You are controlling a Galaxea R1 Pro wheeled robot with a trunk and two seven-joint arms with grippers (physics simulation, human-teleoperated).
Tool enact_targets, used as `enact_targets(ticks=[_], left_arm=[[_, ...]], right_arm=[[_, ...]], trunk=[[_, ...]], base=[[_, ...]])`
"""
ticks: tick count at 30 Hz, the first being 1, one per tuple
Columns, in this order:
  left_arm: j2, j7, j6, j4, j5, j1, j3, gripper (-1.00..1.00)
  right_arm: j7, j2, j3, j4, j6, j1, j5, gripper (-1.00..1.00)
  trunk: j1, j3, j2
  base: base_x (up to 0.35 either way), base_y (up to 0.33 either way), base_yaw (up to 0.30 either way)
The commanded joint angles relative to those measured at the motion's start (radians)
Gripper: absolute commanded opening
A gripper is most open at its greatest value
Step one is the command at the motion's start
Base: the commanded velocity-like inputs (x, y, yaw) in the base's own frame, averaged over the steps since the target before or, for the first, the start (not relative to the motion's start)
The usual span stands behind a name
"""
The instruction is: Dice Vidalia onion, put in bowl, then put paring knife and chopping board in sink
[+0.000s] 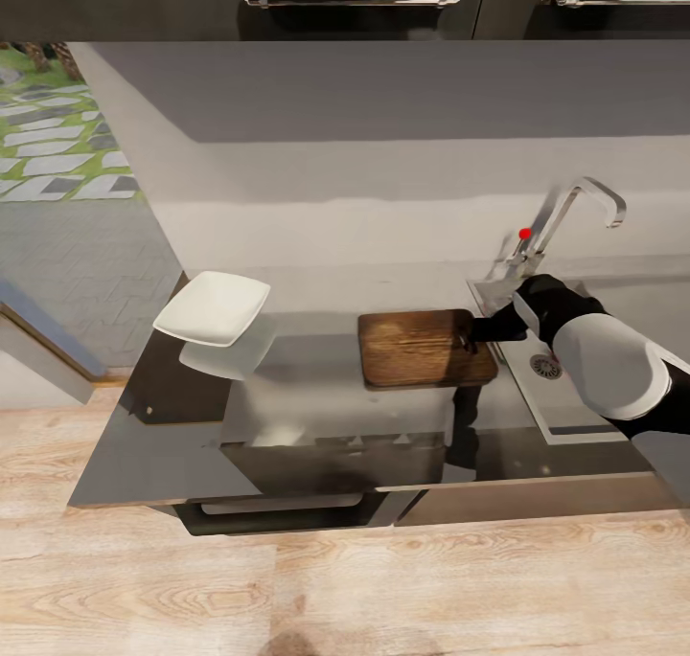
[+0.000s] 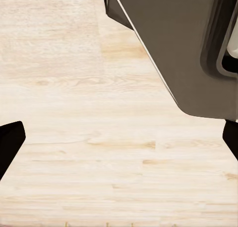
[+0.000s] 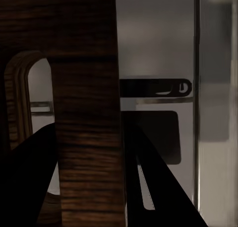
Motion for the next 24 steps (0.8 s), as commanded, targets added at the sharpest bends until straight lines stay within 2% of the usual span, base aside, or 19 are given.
enact_targets(ticks=[1, 8, 15, 24], left_arm=[[0.000, 0.003, -0.006, 0.002, -0.001, -0.001, -0.001, 1.00], [0.000, 0.003, -0.006, 0.002, -0.001, -0.001, -0.001, 1.00], [0.000, 0.003, -0.006, 0.002, -0.001, -0.001, -0.001, 1.00], [0.000, 0.003, -0.006, 0.002, -0.001, -0.001, -0.001, 1.00]], right_arm=[[0.006, -0.001, 0.004, -0.001, 0.001, 0.000, 0.024, -1.00], [0.006, -0.003, 0.004, -0.001, -0.001, 0.000, 0.014, -1.00], [0.005, -0.003, 0.005, -0.001, -0.001, 0.000, -0.033, -1.00], [0.005, -0.003, 0.006, -0.001, -0.001, 0.000, -0.039, -1.00]], trunk=[[0.001, -0.001, -0.001], [0.001, -0.001, -0.001], [0.001, -0.001, -0.001], [0.001, -0.001, -0.001]], base=[[0.000, 0.000, 0.000], [0.000, 0.000, 0.000], [0.000, 0.000, 0.000], [0.000, 0.000, 0.000]])
